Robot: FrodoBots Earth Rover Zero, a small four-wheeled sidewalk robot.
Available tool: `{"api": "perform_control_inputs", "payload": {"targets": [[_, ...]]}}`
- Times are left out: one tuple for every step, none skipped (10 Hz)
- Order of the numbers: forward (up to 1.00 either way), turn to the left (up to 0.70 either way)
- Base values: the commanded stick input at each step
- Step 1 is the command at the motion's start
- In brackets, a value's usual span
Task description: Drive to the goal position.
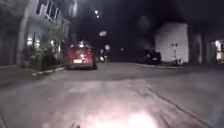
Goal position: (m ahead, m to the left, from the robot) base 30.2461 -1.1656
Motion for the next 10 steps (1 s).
{"api": "perform_control_inputs", "payload": {"targets": [[1.0,0.0],[1.0,0.0],[1.0,0.0],[1.0,0.0],[1.0,0.0],[1.0,0.0],[1.0,0.0],[1.0,0.0],[1.0,0.0],[1.0,0.0]]}}
